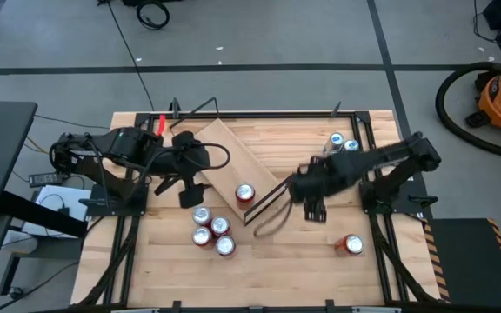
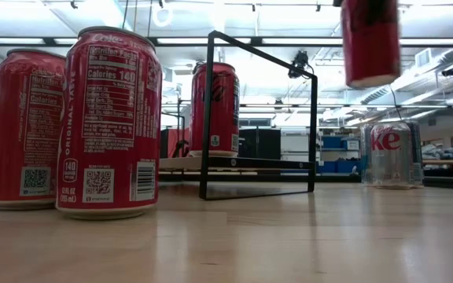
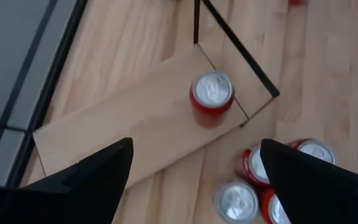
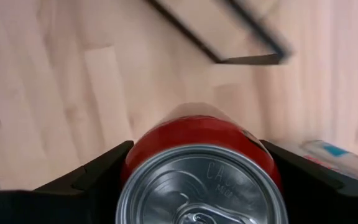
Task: Place canned beverage on shelf
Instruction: Put the red and black soda can on the shelf aligned with the other red and black soda can
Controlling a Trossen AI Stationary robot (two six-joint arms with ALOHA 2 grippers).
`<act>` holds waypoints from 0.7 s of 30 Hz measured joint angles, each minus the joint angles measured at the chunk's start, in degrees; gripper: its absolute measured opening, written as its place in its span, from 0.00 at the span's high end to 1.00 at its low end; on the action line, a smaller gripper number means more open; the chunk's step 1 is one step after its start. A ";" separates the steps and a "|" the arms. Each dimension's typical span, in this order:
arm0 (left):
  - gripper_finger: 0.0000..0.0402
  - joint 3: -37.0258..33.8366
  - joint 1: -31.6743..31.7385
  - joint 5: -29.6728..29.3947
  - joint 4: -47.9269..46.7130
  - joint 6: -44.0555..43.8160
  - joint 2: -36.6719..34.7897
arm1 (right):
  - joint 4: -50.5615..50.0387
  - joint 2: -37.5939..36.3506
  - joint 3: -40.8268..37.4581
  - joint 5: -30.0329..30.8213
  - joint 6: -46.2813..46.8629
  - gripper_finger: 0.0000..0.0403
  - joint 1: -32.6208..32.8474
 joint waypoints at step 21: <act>0.09 0.00 6.50 -1.99 4.23 3.36 -0.15 | 12.82 -3.08 1.03 -4.97 -27.98 0.19 -26.05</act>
